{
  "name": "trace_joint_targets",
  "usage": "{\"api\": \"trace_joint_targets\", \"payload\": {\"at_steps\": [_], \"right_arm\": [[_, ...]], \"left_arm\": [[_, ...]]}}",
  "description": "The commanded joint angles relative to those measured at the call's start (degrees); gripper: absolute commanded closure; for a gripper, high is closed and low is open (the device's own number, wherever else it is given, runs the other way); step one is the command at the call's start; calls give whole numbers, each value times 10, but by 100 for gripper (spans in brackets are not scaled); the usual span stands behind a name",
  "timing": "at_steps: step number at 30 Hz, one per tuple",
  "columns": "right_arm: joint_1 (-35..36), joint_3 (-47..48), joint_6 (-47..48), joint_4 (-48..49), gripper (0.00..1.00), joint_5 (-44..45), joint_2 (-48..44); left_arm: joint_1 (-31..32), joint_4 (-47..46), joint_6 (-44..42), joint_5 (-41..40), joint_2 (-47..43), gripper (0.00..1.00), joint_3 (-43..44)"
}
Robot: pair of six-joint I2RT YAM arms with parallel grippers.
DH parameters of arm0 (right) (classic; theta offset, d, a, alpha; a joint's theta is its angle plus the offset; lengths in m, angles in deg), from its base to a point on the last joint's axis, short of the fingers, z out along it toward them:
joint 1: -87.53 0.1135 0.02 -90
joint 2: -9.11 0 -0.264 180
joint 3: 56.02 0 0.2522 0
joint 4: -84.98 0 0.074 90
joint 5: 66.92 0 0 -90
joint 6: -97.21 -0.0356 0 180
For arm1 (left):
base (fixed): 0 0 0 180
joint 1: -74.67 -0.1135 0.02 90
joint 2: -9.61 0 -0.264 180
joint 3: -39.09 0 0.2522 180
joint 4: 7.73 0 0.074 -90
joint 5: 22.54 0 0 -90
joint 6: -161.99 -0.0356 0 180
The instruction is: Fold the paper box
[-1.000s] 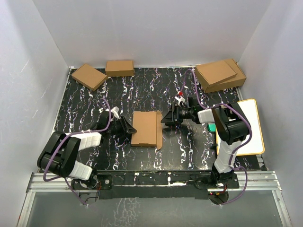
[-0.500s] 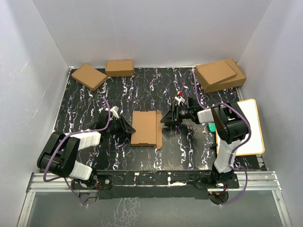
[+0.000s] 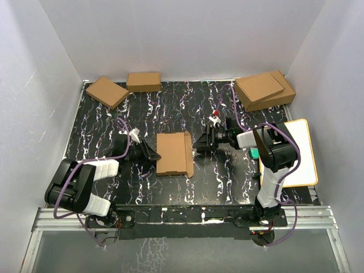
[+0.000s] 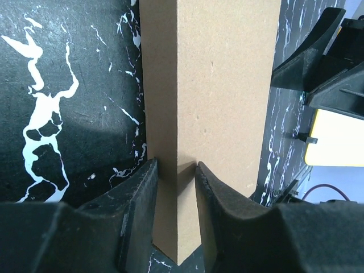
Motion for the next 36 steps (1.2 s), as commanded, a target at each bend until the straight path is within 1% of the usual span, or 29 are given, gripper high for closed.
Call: {"api": "trace_joint_targets", "payload": {"at_steps": [1, 2, 3, 4, 6, 8, 10, 12, 13, 14, 15, 16, 18, 20, 21, 22, 25, 27, 36], "right_arm": [[0, 10, 29, 41, 42, -83, -15], [0, 18, 62, 22, 43, -101, -26], [0, 32, 124, -24, 44, -117, -42], [0, 50, 202, -90, 44, -125, -59], [0, 83, 361, -216, 44, -140, -90], [0, 98, 532, -314, 43, -145, -130], [1, 99, 706, -403, 41, -147, -159], [3, 77, 896, -477, 39, -148, -188], [5, 60, 979, -501, 37, -146, -205], [7, 40, 1038, -513, 31, -140, -220], [10, 22, 1078, -512, 26, -128, -232], [18, 7, 1101, -506, 25, -111, -244], [34, -14, 1110, -479, 25, -75, -262], [53, -29, 1113, -455, 26, -46, -269], [64, -35, 1114, -440, 27, -33, -270], [77, -40, 1114, -428, 30, -15, -269], [115, -52, 1127, -408, 38, 34, -259], [135, -57, 1135, -398, 43, 55, -251], [210, -72, 1118, -350, 45, 85, -232]], "left_arm": [[-13, 12, -13, 12, 8, 70, -25], [-13, 8, -11, 17, 3, 70, -23], [-13, 9, -9, 21, -2, 68, -21], [-14, 14, -9, 23, -10, 65, -17], [-13, 27, -8, 23, -28, 59, -7], [-13, 48, -11, 18, -49, 52, 3], [-14, 72, -17, 10, -69, 48, 17], [-14, 100, -28, -5, -88, 43, 30], [-13, 110, -33, -12, -99, 41, 35], [-13, 119, -36, -18, -111, 39, 39], [-14, 124, -40, -23, -123, 38, 41], [-14, 127, -40, -28, -136, 35, 41], [-14, 126, -39, -32, -162, 28, 40], [-14, 114, -30, -35, -189, 16, 34], [-14, 104, -24, -37, -201, 8, 29], [-14, 91, -14, -39, -211, 4, 21], [-15, 63, 15, -45, -228, 3, 0], [-15, 59, 18, -44, -228, 3, -6], [-15, 27, 35, -23, -209, 3, -16]]}}
